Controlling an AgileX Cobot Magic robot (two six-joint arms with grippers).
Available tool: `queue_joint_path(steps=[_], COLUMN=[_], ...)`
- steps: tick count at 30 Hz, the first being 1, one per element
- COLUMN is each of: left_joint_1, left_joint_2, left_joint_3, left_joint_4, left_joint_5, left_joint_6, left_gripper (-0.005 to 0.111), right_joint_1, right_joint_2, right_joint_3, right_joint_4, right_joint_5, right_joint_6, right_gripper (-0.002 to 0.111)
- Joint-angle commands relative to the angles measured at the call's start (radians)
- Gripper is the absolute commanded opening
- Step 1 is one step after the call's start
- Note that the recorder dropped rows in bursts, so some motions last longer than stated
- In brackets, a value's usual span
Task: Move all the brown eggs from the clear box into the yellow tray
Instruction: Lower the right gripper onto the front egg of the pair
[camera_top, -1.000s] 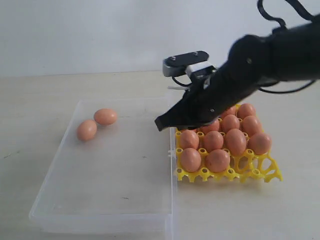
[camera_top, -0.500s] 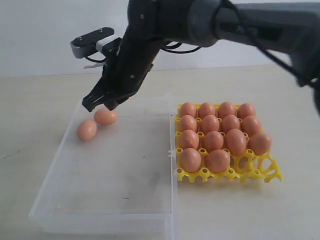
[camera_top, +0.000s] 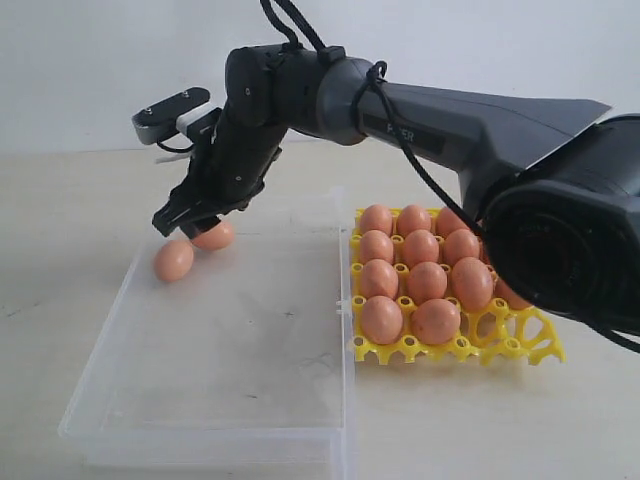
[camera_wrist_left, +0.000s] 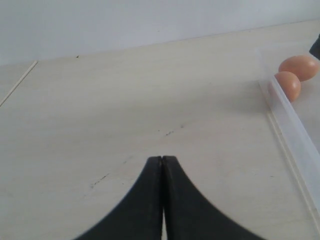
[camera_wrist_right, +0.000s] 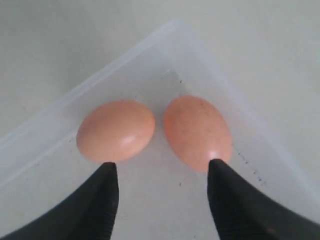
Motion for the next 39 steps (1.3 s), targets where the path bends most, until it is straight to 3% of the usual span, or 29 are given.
queue_joint_path(steps=[1,39], left_joint_1=[0.002,0.002], left_joint_2=[-0.006,-0.006], left_joint_3=[-0.004,-0.004], left_joint_4=[-0.001,-0.001], left_joint_5=[-0.006,-0.006], left_joint_6=[-0.005,-0.005], left_gripper=[0.000,0.000], right_joint_1=[0.004,0.009], right_joint_2=[0.014,0.185], right_joint_3=[-0.010,-0.010], right_joint_4=[-0.012,-0.050], right_joint_5=[-0.093,-0.241], right_joint_6=[0.025,0.030], right_gripper=[0.054,0.054])
